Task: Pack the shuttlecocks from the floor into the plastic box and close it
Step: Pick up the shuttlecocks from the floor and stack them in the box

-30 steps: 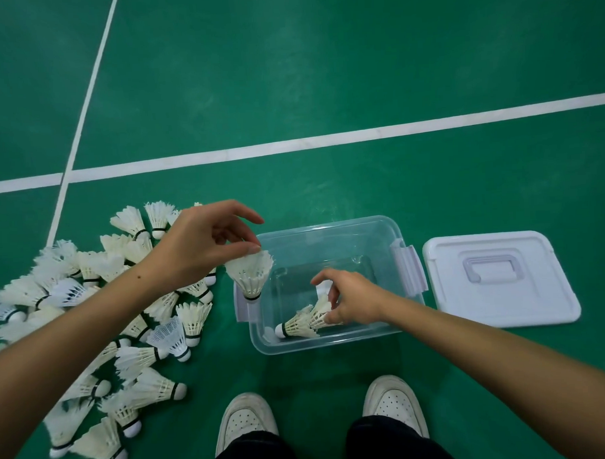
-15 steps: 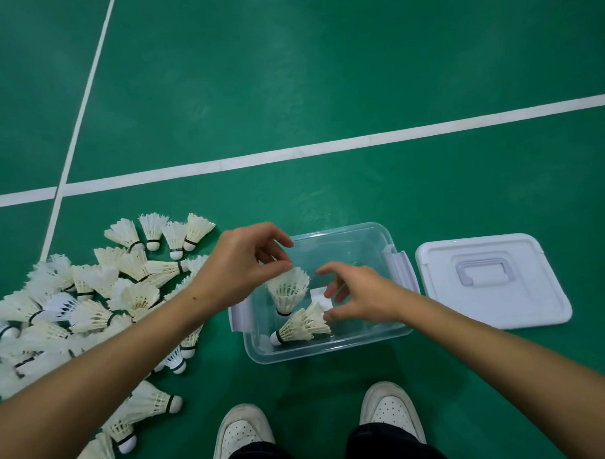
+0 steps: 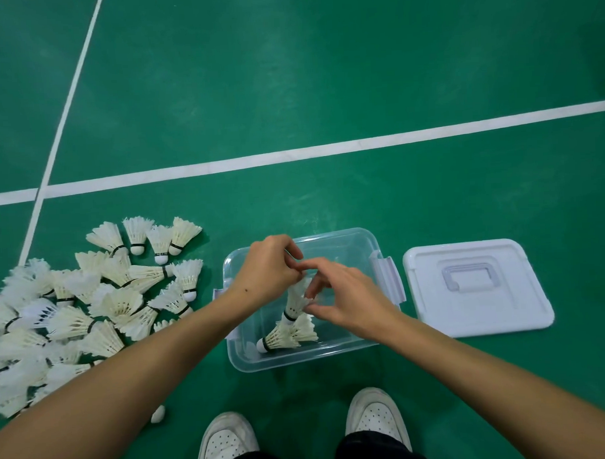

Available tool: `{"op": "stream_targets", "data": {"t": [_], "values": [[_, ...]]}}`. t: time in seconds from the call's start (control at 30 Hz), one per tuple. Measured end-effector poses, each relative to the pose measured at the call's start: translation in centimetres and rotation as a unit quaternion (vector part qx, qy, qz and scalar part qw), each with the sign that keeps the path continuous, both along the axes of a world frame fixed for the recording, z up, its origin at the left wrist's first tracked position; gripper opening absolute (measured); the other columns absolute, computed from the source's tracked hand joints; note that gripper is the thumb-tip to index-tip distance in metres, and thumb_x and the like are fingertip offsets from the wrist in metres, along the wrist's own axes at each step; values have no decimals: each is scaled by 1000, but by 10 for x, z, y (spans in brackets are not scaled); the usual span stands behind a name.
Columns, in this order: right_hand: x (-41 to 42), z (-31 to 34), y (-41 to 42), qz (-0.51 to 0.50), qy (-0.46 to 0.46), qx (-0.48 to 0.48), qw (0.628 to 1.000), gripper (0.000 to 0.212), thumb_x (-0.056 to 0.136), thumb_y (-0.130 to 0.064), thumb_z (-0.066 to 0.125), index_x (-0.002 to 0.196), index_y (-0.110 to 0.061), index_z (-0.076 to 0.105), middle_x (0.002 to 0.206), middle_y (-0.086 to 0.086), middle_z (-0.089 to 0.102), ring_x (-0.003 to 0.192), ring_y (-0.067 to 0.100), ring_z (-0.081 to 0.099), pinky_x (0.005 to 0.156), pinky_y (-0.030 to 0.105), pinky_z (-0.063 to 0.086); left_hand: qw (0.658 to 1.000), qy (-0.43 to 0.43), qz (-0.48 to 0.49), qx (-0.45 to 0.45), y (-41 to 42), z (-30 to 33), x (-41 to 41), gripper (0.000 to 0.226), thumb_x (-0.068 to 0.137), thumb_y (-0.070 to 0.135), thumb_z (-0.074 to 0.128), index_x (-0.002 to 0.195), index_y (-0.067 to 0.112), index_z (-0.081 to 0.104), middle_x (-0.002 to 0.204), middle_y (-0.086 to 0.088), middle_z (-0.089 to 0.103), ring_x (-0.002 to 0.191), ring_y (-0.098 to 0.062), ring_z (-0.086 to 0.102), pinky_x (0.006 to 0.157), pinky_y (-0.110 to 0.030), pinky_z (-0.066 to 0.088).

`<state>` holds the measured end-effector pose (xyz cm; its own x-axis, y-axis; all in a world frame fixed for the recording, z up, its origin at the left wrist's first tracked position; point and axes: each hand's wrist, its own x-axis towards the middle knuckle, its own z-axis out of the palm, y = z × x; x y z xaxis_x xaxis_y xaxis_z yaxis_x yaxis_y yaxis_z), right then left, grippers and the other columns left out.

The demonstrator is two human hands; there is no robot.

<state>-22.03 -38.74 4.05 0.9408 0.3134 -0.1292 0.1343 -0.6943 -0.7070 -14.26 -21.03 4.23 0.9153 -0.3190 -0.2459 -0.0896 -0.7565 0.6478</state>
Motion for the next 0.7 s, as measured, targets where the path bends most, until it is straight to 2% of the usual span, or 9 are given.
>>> {"op": "stream_targets", "data": {"t": [0.1, 0.2, 0.27, 0.37, 0.47, 0.57, 0.7], "values": [[-2, 0, -6, -5, -3, -25, 1000, 72, 92, -29, 78, 150, -40, 38, 103, -16, 73, 95, 11, 71, 87, 43, 58, 1000, 7, 1, -29, 1, -3, -4, 1, 94, 17, 73, 93, 16, 74, 80, 7, 76, 70, -4, 72, 62, -13, 51], [-4, -1, -21, -23, -4, -64, 998, 78, 95, -22, 74, 157, -39, 30, 105, -5, 70, 91, 19, 68, 85, 42, 57, 998, 46, 5, -35, 12, -12, -9, 10, 99, 12, 65, 100, 18, 72, 95, 4, 78, 81, -10, 75, 75, -27, 59], [-6, -2, -25, -23, 8, -89, 996, 80, 95, -15, 72, 159, -35, 28, 99, 0, 65, 87, 23, 64, 83, 43, 56, 995, 100, -24, 3, 20, -20, -13, 23, 92, 6, 71, 111, 19, 70, 106, 1, 76, 92, -14, 73, 89, -36, 61], [-3, -6, -22, -16, 30, -129, 991, 80, 94, -4, 65, 160, -27, 28, 91, 1, 59, 84, 27, 60, 78, 45, 54, 978, 193, -56, 55, 20, -26, -21, 58, 80, 11, 87, 130, 21, 60, 123, 0, 68, 106, -20, 68, 95, -39, 59], [2, -12, -17, -18, 58, -165, 984, 80, 92, 5, 62, 159, -21, 28, 82, 2, 58, 72, 23, 57, 69, 43, 53, 967, 221, -77, 96, 12, -34, -28, 83, 73, 15, 94, 143, 22, 51, 132, -3, 62, 116, -23, 63, 102, -39, 54], [3, -20, -13, -17, 105, -161, 981, 79, 90, 7, 63, 158, -19, 30, 77, 2, 59, 65, 18, 56, 62, 40, 52, 964, 224, -88, 114, 9, -46, -31, 92, 70, 15, 96, 148, 21, 47, 137, -5, 62, 115, -23, 62, 98, -35, 54], [7, -30, -10, -32, 181, -118, 976, 86, 87, 4, 71, 158, -23, 31, 86, 3, 62, 76, 21, 65, 71, 45, 61, 968, 219, -68, 102, 10, -54, -31, 89, 68, 13, 98, 144, 20, 52, 118, 0, 72, 99, -19, 67, 83, -29, 53]]}}
